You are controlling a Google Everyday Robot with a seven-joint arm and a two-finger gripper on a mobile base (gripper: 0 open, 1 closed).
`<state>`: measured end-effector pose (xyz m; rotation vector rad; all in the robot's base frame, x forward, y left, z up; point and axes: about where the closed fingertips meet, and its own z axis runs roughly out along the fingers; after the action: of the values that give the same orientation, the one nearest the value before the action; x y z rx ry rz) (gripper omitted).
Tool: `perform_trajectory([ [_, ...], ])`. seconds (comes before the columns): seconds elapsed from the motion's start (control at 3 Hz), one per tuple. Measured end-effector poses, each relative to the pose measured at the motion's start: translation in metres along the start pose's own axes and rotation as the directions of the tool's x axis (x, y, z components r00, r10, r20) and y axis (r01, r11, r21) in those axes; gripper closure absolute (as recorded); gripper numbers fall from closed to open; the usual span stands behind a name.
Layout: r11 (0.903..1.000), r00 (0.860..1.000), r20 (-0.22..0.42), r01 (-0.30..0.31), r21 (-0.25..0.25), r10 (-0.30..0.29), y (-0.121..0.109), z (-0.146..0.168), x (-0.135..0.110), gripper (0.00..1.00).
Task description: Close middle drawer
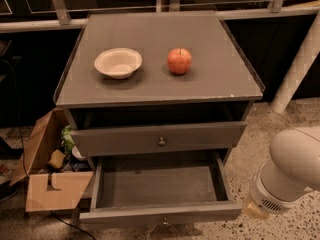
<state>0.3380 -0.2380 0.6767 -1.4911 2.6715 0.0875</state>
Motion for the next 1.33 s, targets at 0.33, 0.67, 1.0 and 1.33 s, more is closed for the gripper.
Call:
perform_trajectory([
  [0.33, 1.0000, 1.000, 0.000, 0.000, 0.000, 0.000, 0.000, 0.000, 0.000, 1.00],
  [0.67, 0.9995, 1.000, 0.012, -0.012, -0.030, 0.013, 0.012, 0.027, -0.005, 1.00],
  [1.0, 0.9928, 0.997, 0.014, -0.074, -0.095, 0.075, 0.025, 0.085, -0.012, 1.00],
  [1.33, 0.9759, 0.988, -0.011, -0.157, -0.152, 0.157, 0.025, 0.139, -0.019, 1.00],
])
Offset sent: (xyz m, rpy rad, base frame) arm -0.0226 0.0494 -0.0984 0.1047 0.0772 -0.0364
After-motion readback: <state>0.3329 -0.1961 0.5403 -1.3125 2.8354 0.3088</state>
